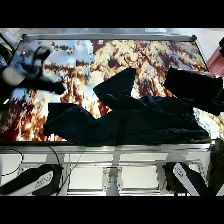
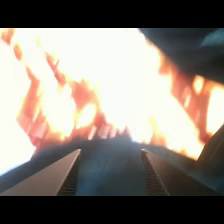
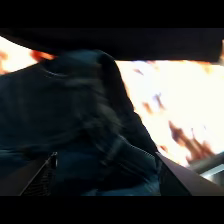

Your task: Fold the clothes and pants, and hang the long-sleeved shirts on hangers.

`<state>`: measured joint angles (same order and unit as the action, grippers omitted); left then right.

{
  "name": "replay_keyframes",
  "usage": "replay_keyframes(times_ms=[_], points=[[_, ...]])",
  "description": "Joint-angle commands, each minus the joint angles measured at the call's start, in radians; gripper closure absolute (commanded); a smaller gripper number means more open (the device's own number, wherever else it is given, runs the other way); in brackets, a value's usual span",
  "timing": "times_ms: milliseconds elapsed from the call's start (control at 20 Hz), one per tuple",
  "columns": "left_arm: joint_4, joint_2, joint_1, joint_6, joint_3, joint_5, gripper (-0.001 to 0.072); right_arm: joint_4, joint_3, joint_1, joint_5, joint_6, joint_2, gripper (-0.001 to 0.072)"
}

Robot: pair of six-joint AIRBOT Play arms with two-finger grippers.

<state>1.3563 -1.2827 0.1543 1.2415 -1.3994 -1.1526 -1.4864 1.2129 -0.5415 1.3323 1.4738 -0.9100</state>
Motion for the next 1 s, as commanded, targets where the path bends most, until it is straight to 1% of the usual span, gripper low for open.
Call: replay_keyframes(times_ms=[0, 50, 150, 250, 300, 400, 550, 700, 950], points=[[0.010, -0.375, 0.102, 0.190, -0.293, -0.033, 0.0229, 0.069, 0.018, 0.041, 0.000, -0.026, -0.003, 0.0022], [-0.016, -0.461, 0.101, 0.227, -0.360, -0.065, 0.0229, 0.072, 0.016, 0.050, 0.005, -0.028, -0.003, 0.0022], [-0.131, -0.594, 0.077, 0.267, -0.460, -0.099, 0.0229, 0.073, 0.010, 0.064, 0.006, -0.029, -0.003, 0.0022], [-0.257, -0.653, 0.040, 0.278, -0.494, -0.089, 0.0230, 0.077, 0.003, 0.069, 0.006, -0.030, -0.003, 0.0022], [-0.296, -0.670, 0.020, 0.283, -0.495, -0.085, 0.0230, 0.083, 0.003, 0.069, 0.006, -0.033, -0.003, 0.0022], [-0.335, -0.696, -0.014, 0.301, -0.495, -0.090, 0.0229, 0.094, 0.003, 0.069, 0.000, -0.050, -0.003, 0.0022], [-0.401, -0.733, -0.045, 0.300, -0.496, -0.089, 0.0229, 0.103, 0.003, 0.069, -0.011, -0.051, -0.003, 0.0022], [-0.401, -0.765, -0.041, 0.300, -0.497, -0.089, 0.0229, 0.106, 0.003, 0.069, -0.018, -0.051, -0.003, 0.0022], [-0.460, -0.806, -0.019, 0.300, -0.498, -0.069, 0.0242, 0.107, 0.003, 0.069, -0.018, -0.051, -0.003, 0.0023]])
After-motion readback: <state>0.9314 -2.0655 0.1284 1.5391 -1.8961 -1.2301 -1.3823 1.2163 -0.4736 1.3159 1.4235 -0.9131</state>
